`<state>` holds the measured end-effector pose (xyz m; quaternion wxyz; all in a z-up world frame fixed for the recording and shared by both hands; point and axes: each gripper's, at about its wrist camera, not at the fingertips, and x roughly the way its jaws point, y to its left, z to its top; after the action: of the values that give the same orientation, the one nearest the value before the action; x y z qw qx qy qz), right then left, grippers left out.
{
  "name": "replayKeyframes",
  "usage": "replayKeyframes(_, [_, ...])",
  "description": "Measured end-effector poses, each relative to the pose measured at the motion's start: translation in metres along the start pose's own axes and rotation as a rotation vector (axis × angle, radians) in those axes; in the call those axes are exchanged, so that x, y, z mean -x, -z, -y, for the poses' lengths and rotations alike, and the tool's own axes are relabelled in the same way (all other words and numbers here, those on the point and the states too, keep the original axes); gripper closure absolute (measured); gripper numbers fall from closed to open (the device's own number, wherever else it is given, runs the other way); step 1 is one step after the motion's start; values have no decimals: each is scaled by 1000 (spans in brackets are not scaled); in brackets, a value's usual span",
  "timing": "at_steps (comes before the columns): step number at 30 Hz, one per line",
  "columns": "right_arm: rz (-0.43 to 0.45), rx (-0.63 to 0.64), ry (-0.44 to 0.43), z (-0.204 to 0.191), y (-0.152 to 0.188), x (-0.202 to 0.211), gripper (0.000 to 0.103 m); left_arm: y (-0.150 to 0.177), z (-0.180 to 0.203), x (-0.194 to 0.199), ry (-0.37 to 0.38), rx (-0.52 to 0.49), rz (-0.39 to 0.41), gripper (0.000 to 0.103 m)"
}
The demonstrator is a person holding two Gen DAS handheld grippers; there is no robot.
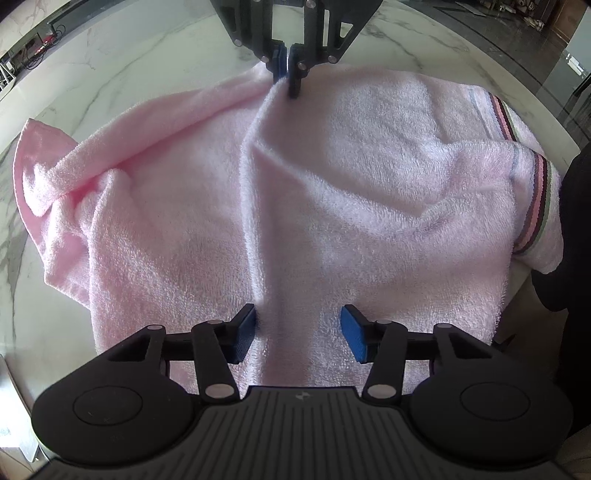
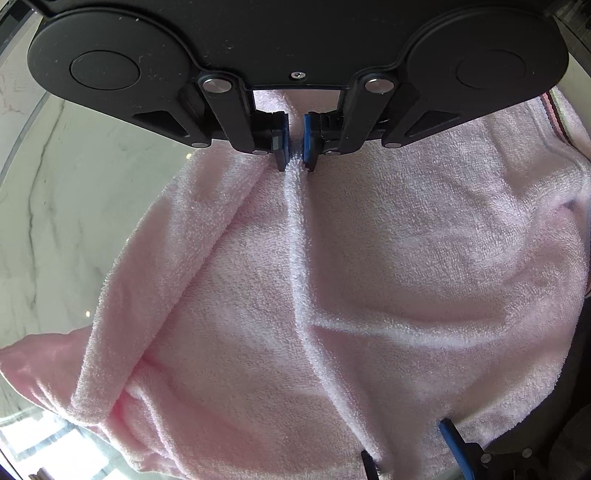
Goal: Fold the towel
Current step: 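Grasp the towel edge with the left gripper while the right gripper grasps the opposite edge, then lift the towel with both grippers and stretch it between them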
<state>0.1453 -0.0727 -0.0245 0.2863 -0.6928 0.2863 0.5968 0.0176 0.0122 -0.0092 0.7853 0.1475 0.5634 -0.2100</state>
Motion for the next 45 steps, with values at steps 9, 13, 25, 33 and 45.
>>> replayKeyframes(9, [-3,-123,14,-31,15,24,98,3,-1,20,-15,-21,36,95])
replayKeyframes(13, [10,-220,67,-43,25,54,99,4,0,40,-48,-50,68,95])
replayKeyframes(25, [-1,-423,275,-107,25,154,100,-15,12,130,-270,-191,175,96])
replayKeyframes(33, [-21,-504,394,-156,-12,209,100,-43,21,173,-352,-284,213,96])
replayKeyframes(45, [16,-703,562,-159,-1,271,100,-104,14,210,-477,-373,276,95])
